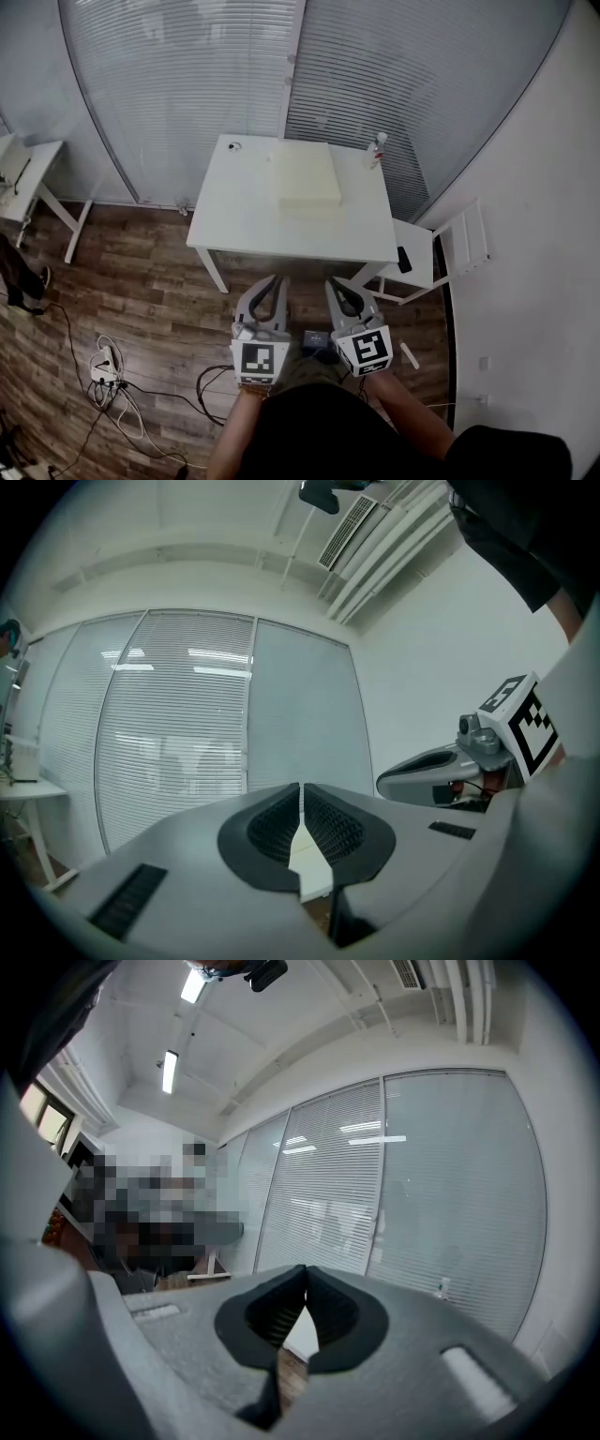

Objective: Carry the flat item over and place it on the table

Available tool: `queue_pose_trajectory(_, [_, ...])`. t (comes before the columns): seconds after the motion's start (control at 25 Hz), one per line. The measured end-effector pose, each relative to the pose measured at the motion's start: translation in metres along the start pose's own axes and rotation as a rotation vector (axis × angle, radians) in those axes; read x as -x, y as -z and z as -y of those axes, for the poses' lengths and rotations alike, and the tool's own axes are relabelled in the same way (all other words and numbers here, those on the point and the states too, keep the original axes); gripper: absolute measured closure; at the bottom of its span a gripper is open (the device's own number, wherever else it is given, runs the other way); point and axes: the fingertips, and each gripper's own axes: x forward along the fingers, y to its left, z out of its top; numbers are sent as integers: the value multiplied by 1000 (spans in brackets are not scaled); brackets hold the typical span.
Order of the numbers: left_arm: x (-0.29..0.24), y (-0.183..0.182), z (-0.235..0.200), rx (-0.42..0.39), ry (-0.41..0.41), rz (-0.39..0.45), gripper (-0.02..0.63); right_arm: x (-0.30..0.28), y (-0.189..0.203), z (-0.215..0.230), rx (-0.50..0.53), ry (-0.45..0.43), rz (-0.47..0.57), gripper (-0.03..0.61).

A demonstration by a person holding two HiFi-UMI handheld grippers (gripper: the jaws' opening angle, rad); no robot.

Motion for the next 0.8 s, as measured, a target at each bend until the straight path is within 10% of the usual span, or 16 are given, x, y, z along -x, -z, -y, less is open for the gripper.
queue_pose_trajectory(0.8, [-6, 1, 14, -32, 16, -10, 594, 4, 4, 4, 1, -2, 7, 580])
